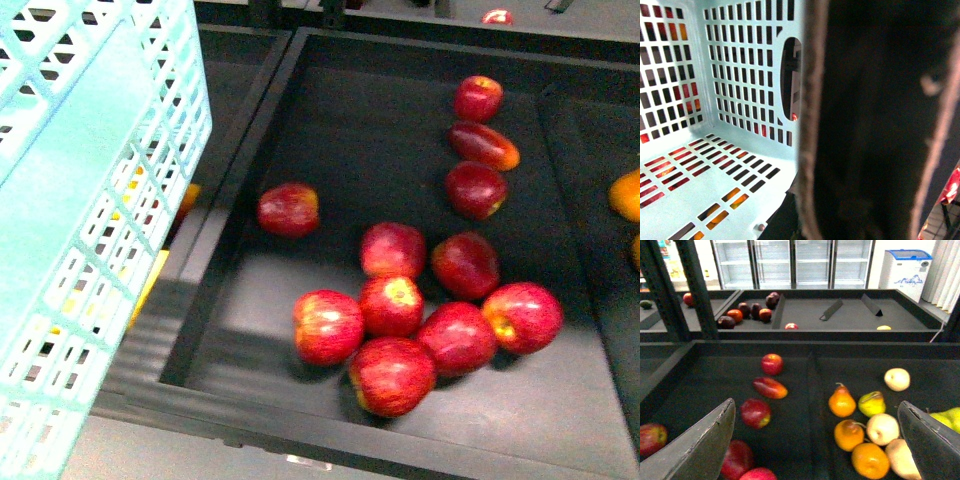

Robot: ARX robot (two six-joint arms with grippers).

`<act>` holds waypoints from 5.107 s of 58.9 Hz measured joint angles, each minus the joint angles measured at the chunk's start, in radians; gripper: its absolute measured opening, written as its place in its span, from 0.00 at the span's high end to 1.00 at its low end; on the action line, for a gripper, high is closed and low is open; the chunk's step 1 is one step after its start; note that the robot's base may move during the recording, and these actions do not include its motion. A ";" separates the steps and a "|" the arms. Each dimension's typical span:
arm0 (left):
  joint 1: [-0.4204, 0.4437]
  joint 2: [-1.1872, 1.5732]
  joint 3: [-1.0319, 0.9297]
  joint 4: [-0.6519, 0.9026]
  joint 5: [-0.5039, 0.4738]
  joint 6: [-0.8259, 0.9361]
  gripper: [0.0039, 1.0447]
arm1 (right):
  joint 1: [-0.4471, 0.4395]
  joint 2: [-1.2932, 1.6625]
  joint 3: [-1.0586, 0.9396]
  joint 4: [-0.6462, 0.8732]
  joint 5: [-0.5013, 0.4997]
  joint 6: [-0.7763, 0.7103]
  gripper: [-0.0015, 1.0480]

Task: Pick mango and avocado into basket

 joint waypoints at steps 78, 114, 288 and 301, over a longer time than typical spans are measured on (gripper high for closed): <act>0.000 0.000 0.000 0.000 0.000 -0.001 0.96 | 0.000 0.001 0.000 -0.002 -0.003 0.001 0.08; 0.010 0.074 0.055 -0.136 0.188 0.386 0.96 | -0.001 -0.001 0.000 -0.001 -0.006 0.000 0.08; -0.527 0.637 0.356 0.079 0.167 0.590 0.96 | -0.145 2.434 1.105 0.318 -0.100 -0.388 0.08; -0.527 0.637 0.356 0.079 0.168 0.589 0.96 | -0.142 2.493 1.149 0.285 -0.100 -0.386 0.08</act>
